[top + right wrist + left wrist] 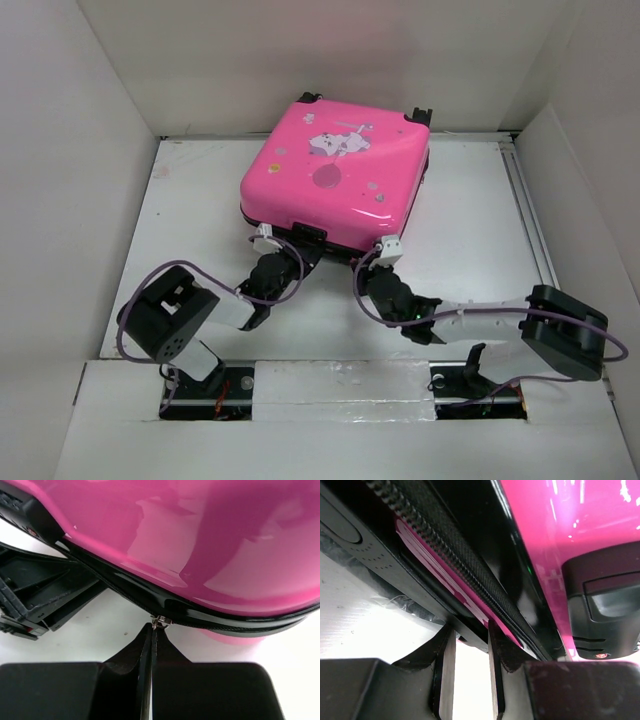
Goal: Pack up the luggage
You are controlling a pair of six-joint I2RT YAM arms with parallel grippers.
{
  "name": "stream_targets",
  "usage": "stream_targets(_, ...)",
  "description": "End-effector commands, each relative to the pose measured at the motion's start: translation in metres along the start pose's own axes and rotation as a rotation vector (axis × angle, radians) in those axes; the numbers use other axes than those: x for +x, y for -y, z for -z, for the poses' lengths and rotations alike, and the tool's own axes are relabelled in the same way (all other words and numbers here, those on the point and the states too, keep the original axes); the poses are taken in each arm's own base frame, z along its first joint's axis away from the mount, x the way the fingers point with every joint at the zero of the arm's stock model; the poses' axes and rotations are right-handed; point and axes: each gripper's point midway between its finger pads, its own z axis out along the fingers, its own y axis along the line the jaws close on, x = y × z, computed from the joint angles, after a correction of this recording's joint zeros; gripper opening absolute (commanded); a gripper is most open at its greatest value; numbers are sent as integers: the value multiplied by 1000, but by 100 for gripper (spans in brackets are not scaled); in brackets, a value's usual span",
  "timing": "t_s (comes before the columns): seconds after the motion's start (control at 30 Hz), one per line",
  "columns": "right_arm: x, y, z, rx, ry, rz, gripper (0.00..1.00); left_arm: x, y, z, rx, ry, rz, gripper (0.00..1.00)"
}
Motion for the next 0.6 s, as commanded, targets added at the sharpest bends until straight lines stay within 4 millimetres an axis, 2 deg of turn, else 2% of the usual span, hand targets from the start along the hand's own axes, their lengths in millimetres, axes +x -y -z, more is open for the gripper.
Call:
stream_targets(0.0,-8,-74,17,-243,-34,5,0,21,55,-3,163,-92,-64,0)
stream_targets(0.07,-10,-81,16,-277,-33,56,0,28,68,5,195,-116,-65,0)
stream_targets(0.1,-18,-90,16,-300,-21,57,0,29,73,8,213,-119,-73,0)
stream_targets(0.13,-21,-100,16,-340,-22,78,0,36,74,14,214,-134,-90,0)
stream_targets(0.17,-17,-99,14,-336,-30,85,0,37,71,14,200,-141,-93,0)
stream_targets(0.2,-27,-107,13,-363,-12,80,0,42,77,19,214,-149,-94,0)
stream_targets(0.23,-28,-111,10,-381,-11,84,0,41,70,20,188,-144,-108,0)
stream_targets(0.27,-27,-114,8,-403,-21,97,0,39,71,24,192,-142,-107,0)
stream_targets(0.3,-25,-117,8,-439,-38,97,0,28,84,28,223,-104,-105,0)
stream_targets(0.33,-27,-125,9,-477,-37,91,0,28,80,32,213,-107,-119,0)
stream_targets(0.37,-35,-130,12,-499,-19,100,0,27,67,32,159,-105,-161,0)
stream_targets(0.43,-31,-127,19,-511,-46,113,0,16,73,37,153,-75,-195,0)
stream_targets(0.47,-35,-131,23,-533,-41,108,0,18,75,39,156,-91,-213,0)
stream_targets(0.5,-32,-127,21,-540,-54,112,0,24,77,41,169,-115,-216,0)
stream_targets(0.57,-35,-133,22,-596,-54,90,0,38,89,49,228,-181,-202,0)
